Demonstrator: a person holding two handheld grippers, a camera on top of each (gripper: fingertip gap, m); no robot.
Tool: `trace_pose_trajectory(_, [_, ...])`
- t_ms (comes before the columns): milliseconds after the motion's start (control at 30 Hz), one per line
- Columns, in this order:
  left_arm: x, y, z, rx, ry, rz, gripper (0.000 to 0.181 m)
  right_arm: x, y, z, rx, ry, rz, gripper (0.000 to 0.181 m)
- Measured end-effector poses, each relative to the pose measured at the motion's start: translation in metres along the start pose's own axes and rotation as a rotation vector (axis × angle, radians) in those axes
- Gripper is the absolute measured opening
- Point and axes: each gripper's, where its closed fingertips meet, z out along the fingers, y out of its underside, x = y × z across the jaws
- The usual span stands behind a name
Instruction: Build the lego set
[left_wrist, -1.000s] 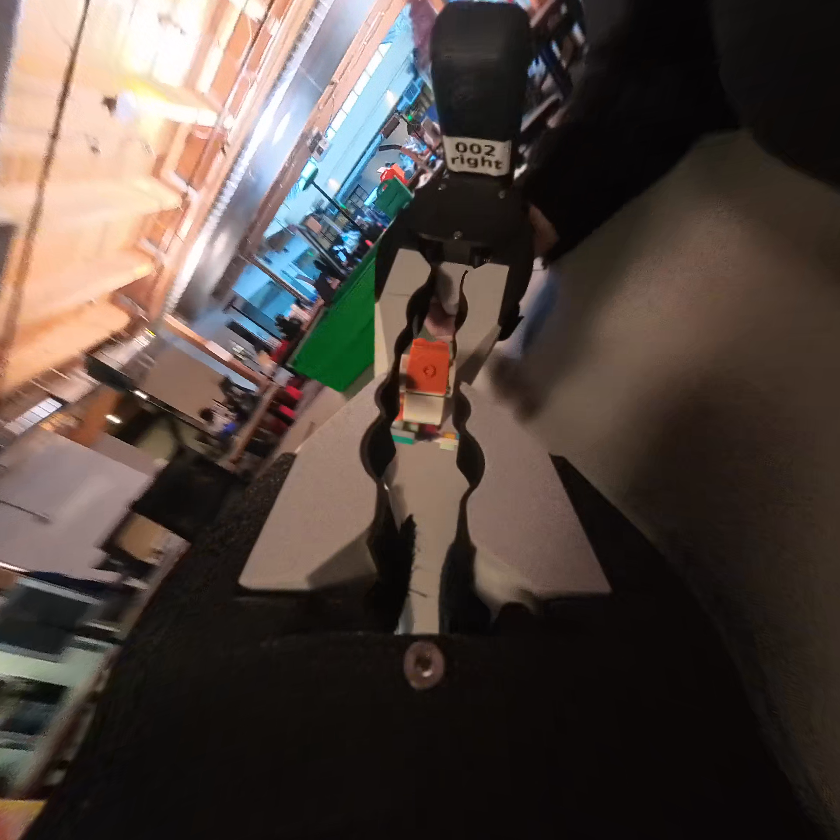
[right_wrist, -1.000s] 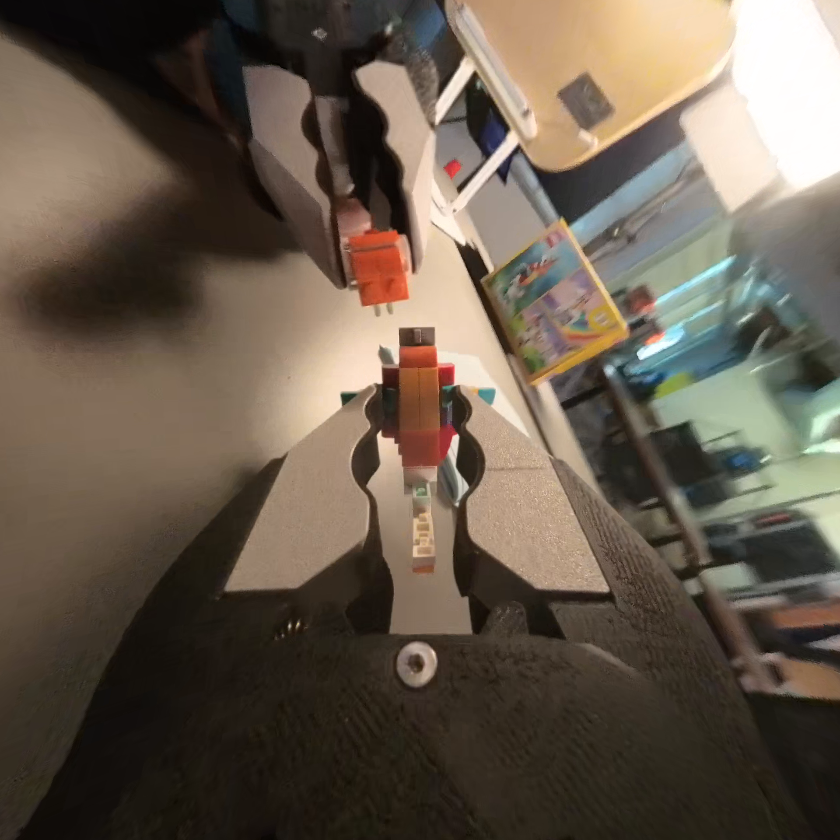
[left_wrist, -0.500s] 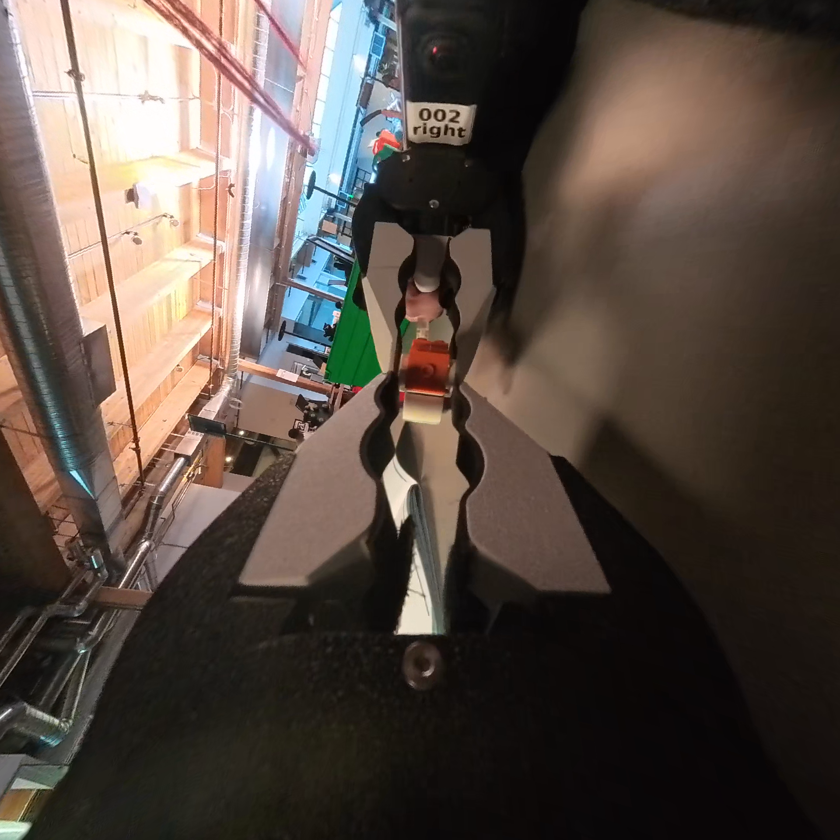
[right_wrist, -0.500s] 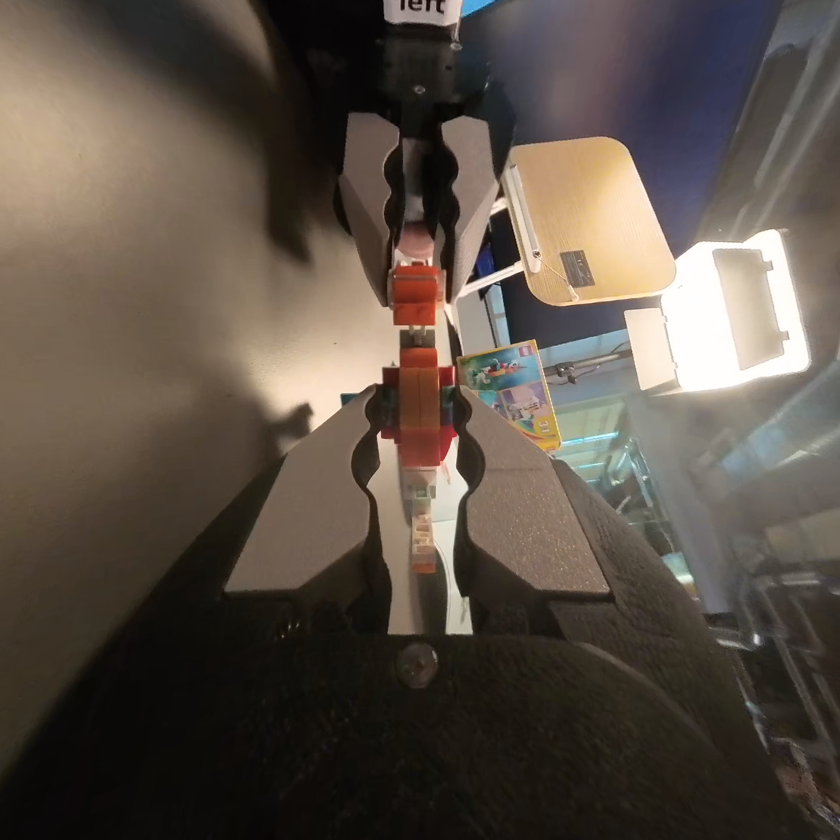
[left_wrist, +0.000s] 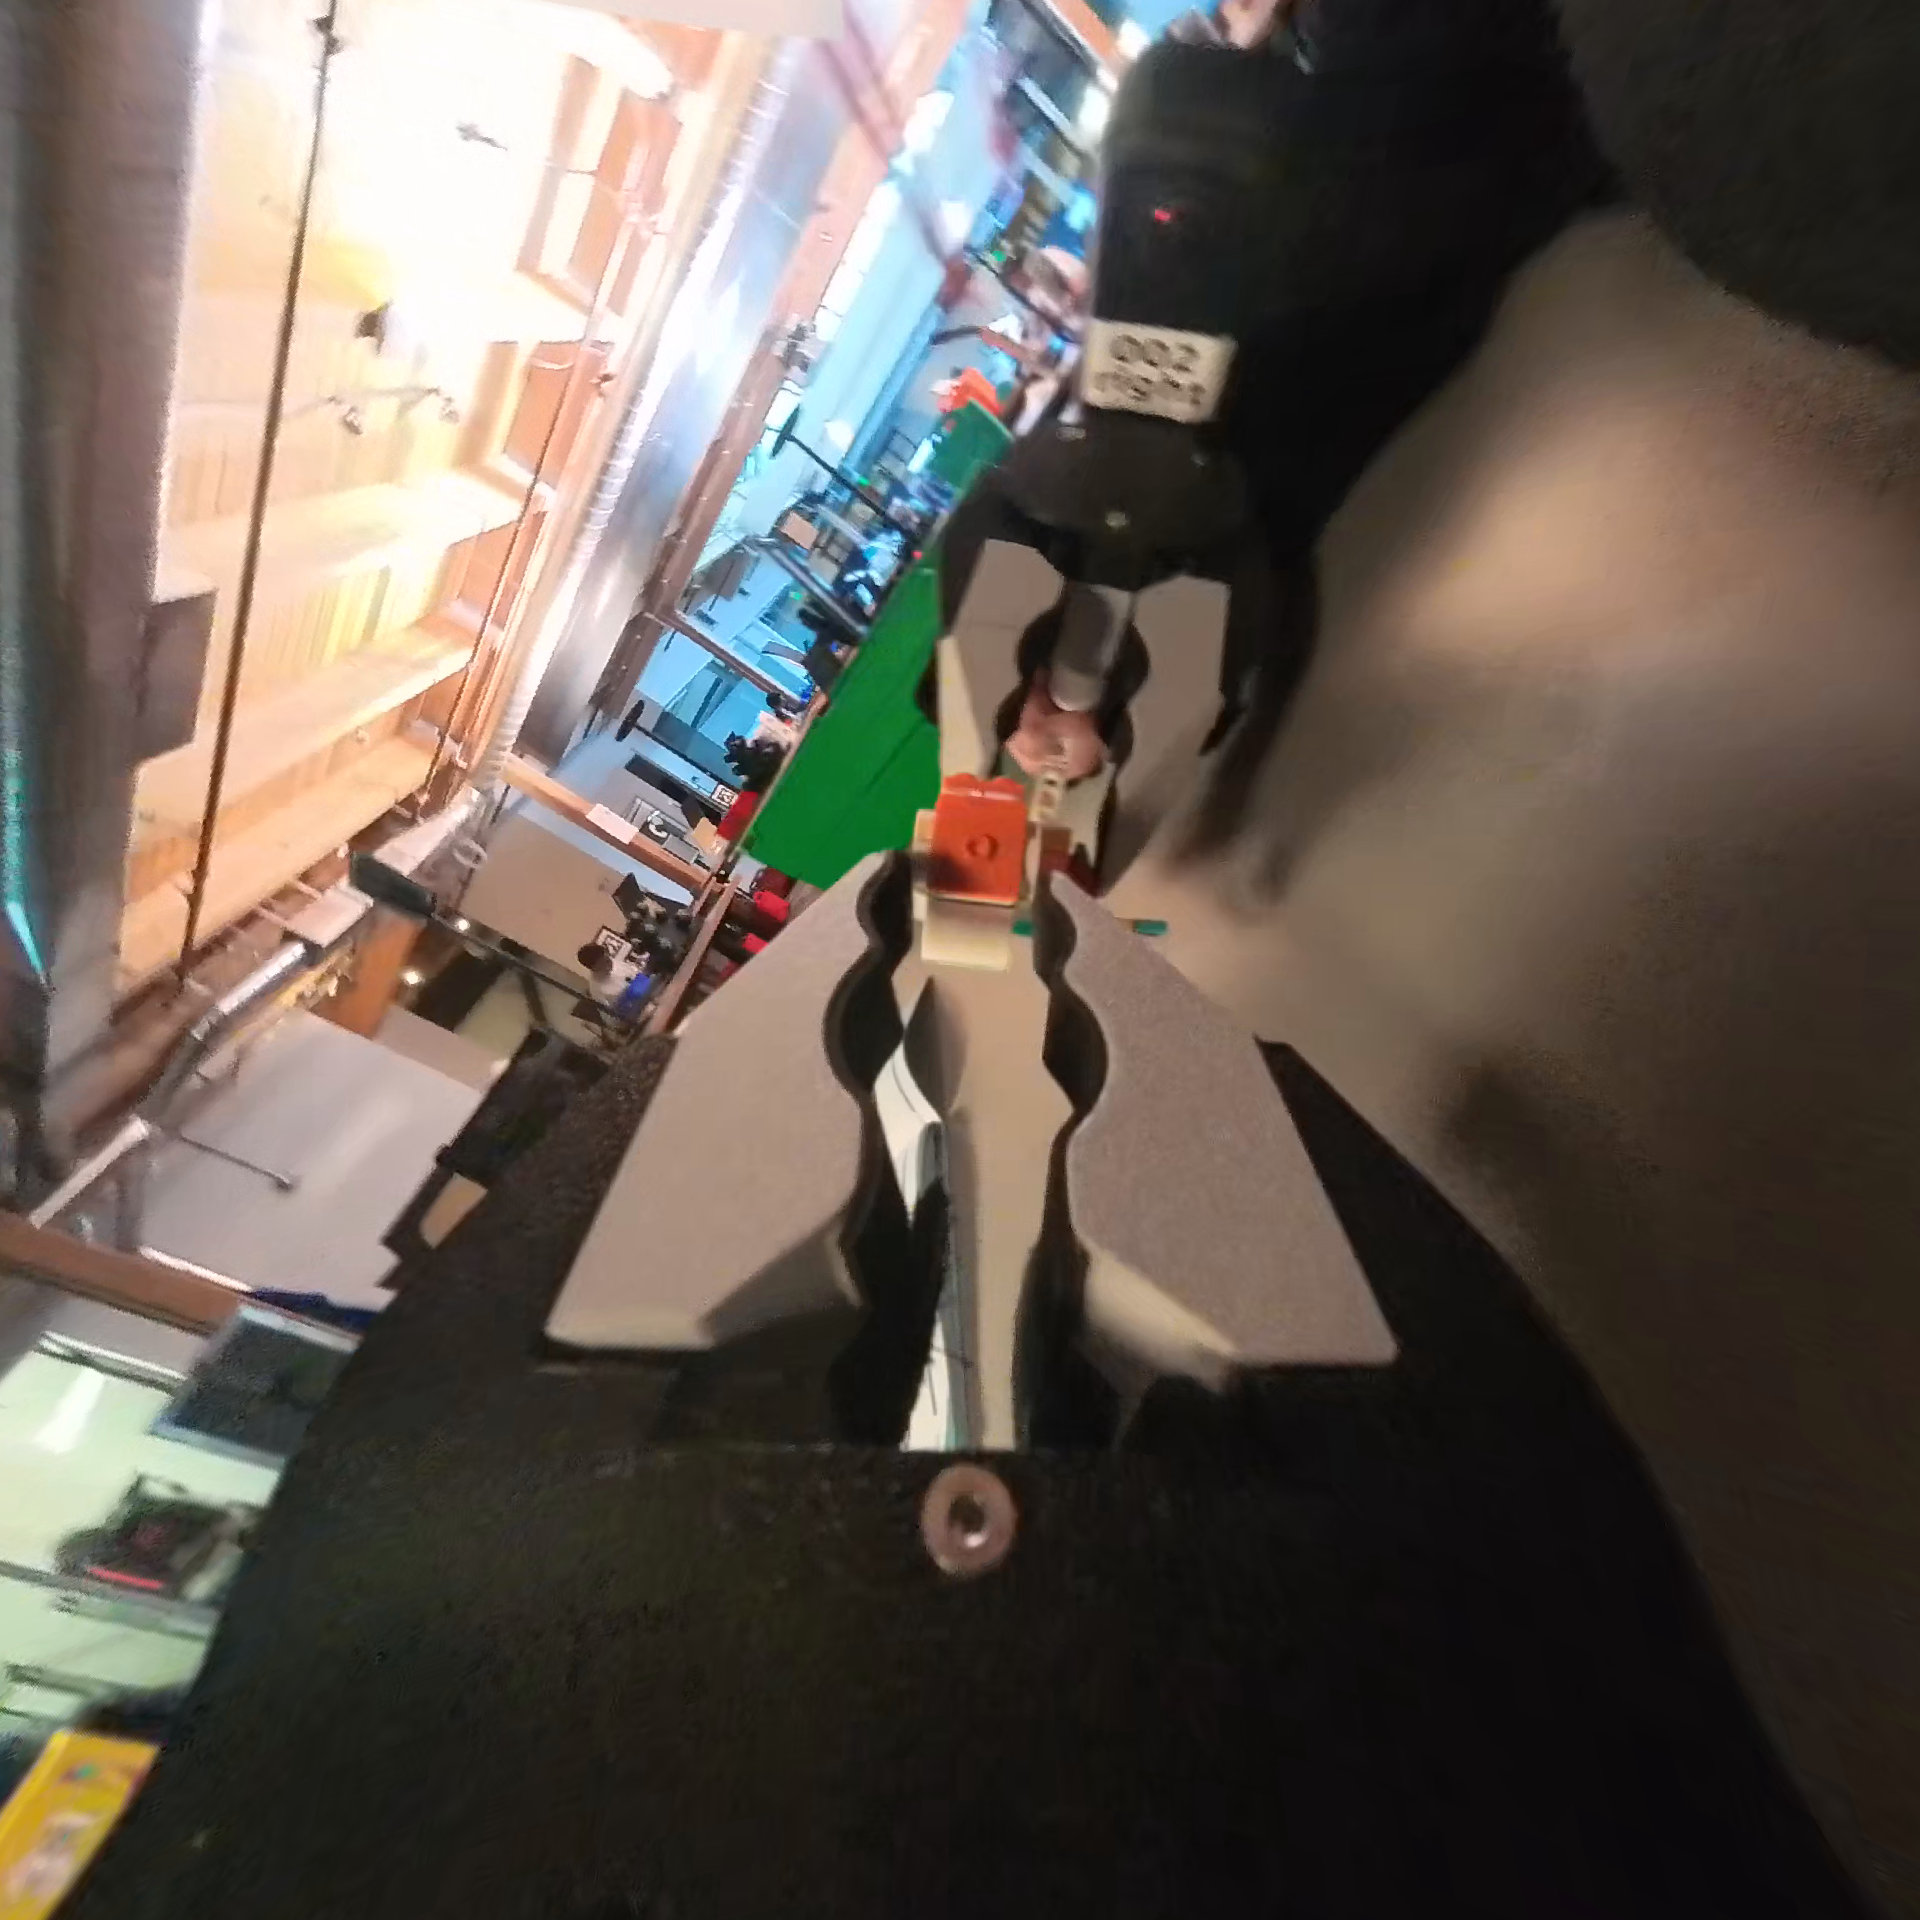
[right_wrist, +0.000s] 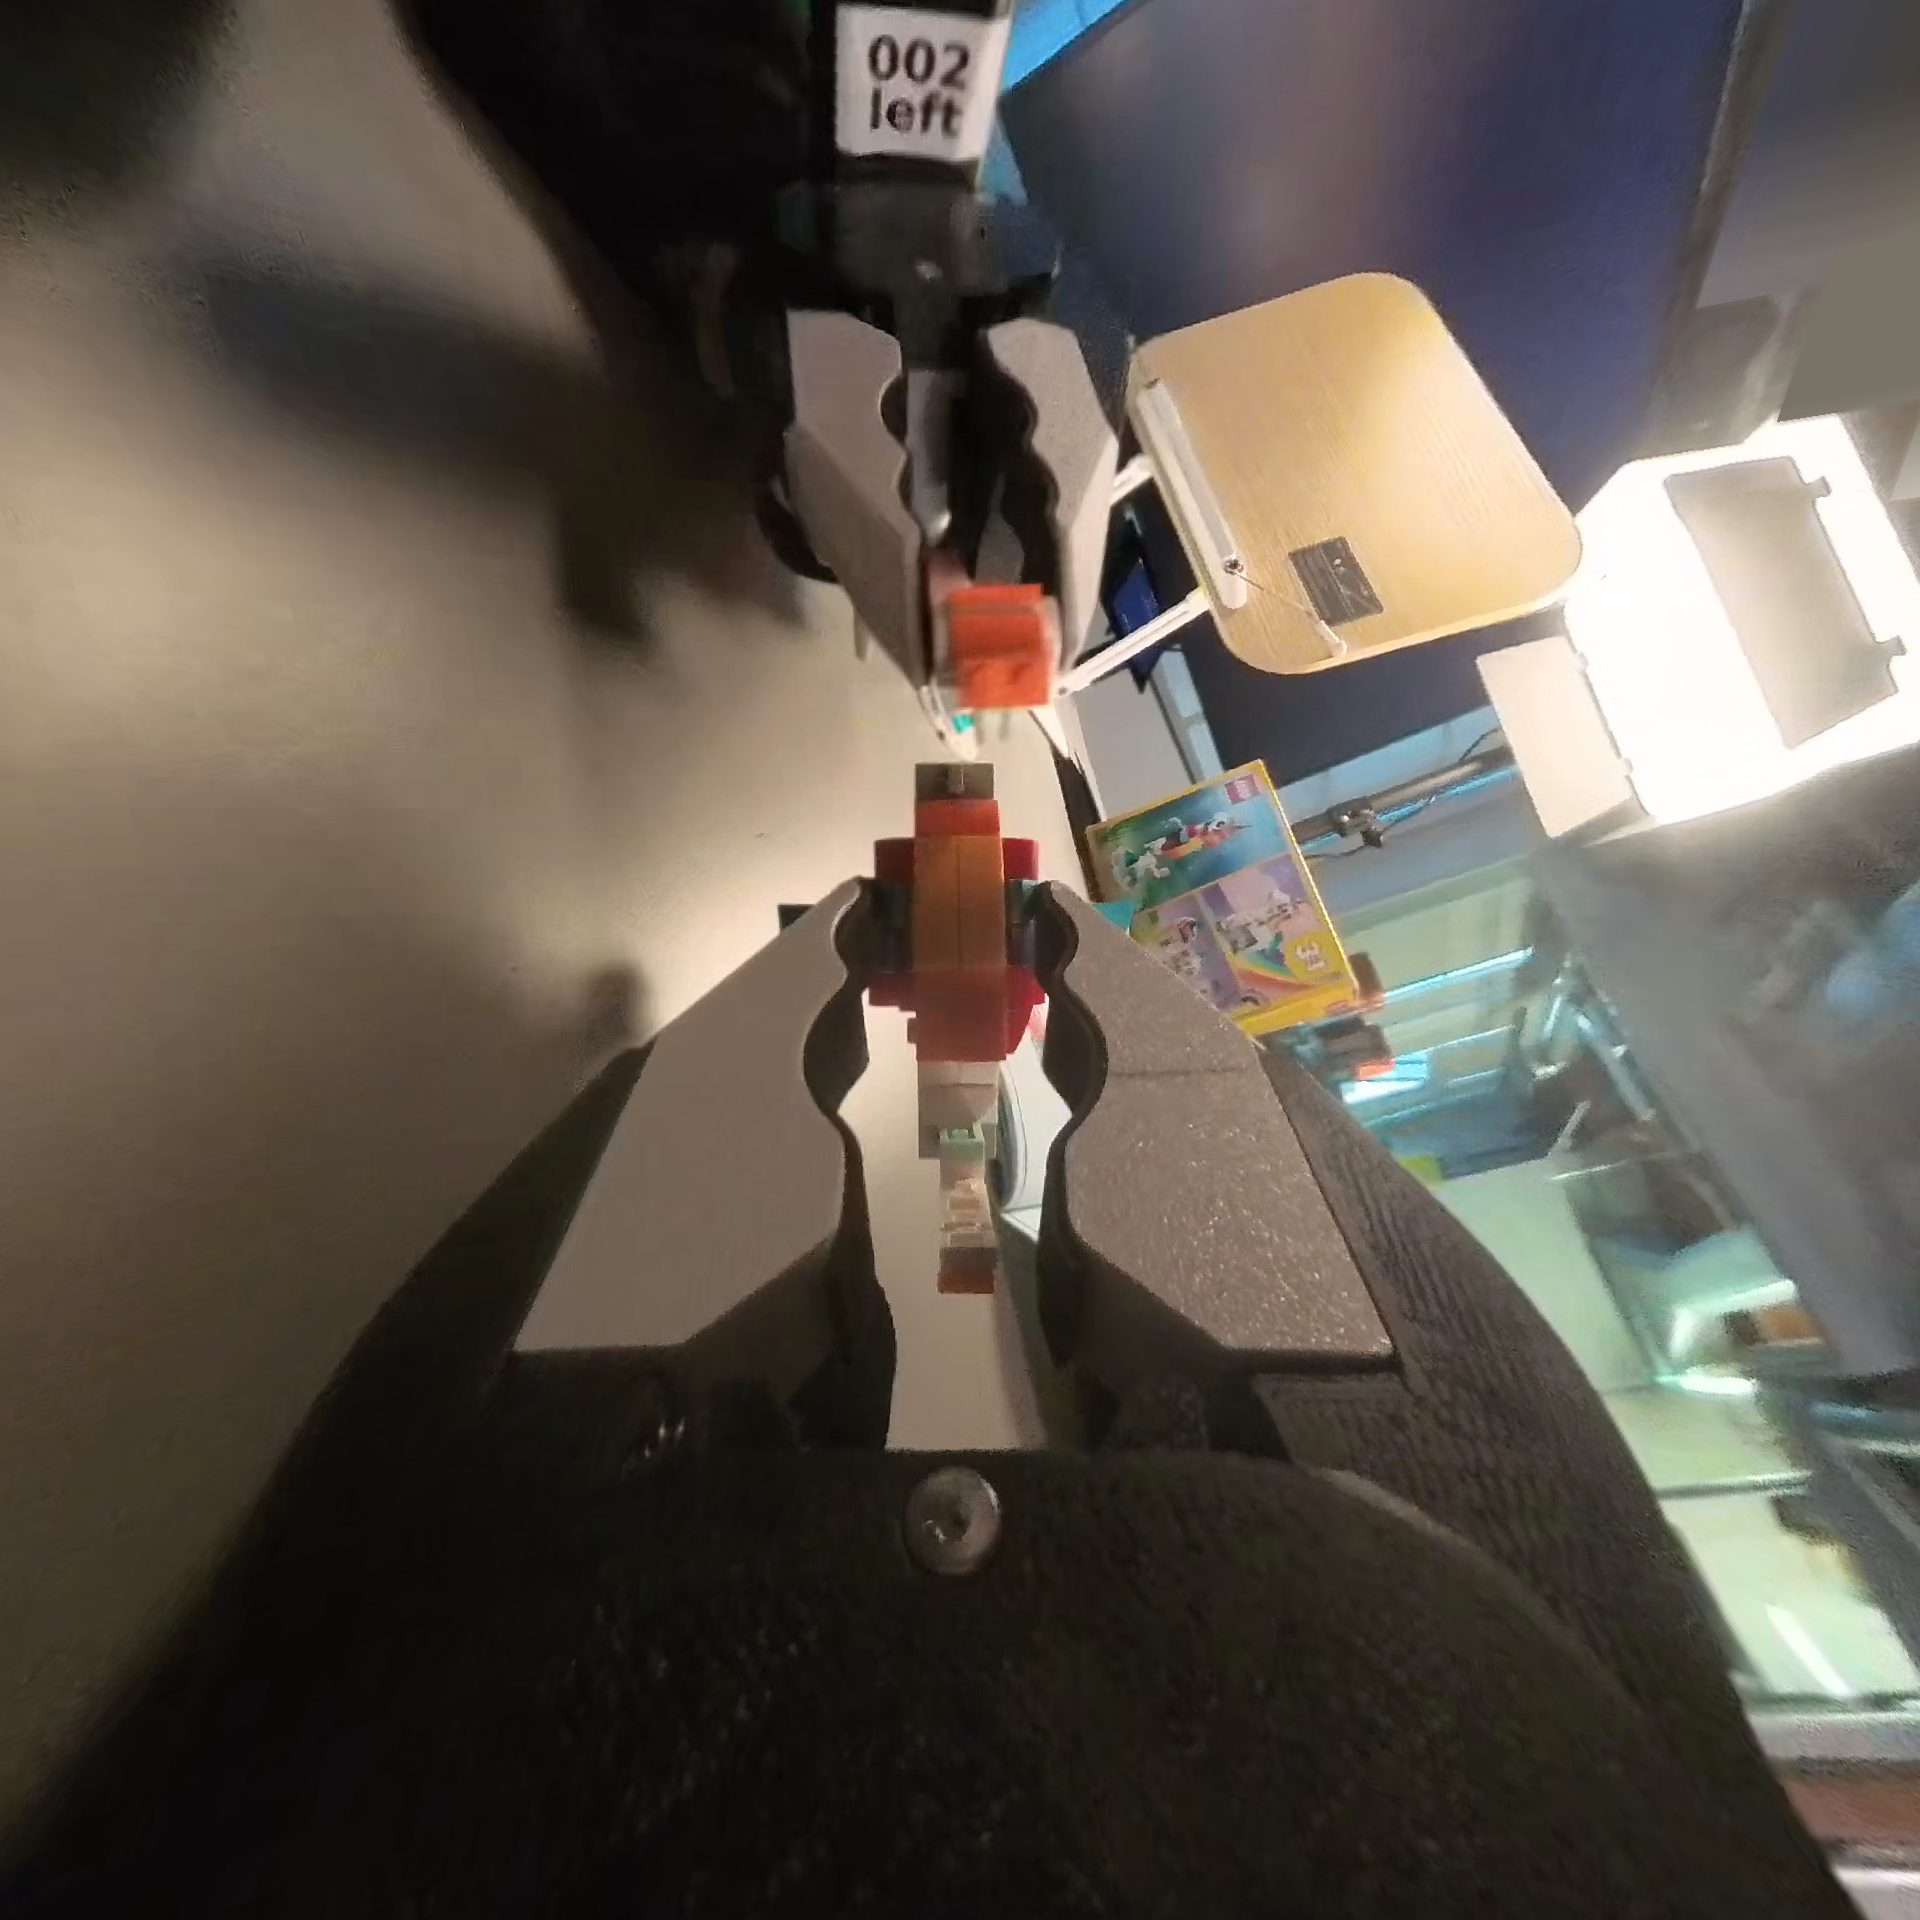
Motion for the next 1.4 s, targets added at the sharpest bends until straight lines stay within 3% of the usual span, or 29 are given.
trace_pose_trajectory(133, [-0.012, -0.001, -0.005, 0.026, -0.033, -0.078, 0.021, 0.012, -0.002, 0.000, 0.006, 0.046, 0.057, 0.028])
trace_pose_trajectory(200, [-0.016, -0.006, -0.005, 0.079, -0.015, -0.246, 0.020, 0.012, -0.001, 0.003, -0.007, 0.035, 0.112, 0.028])
trace_pose_trajectory(333, [-0.034, 0.004, -0.008, 0.128, 0.027, -0.635, 0.020, 0.015, 0.001, 0.011, -0.011, -0.023, 0.404, 0.028])
trace_pose_trajectory(633, [-0.055, 0.030, -0.016, 0.154, 0.147, -1.091, 0.020, 0.029, 0.002, 0.030, -0.003, -0.107, 0.854, 0.028])
trace_pose_trajectory(867, [-0.058, 0.037, -0.016, 0.147, 0.164, -1.156, 0.020, 0.033, 0.006, 0.042, -0.029, -0.067, 0.844, 0.027])
trace_pose_trajectory(1400, [-0.056, 0.048, -0.017, 0.136, 0.267, -1.394, 0.020, 0.036, 0.005, 0.044, 0.045, -0.172, 1.108, 0.028])
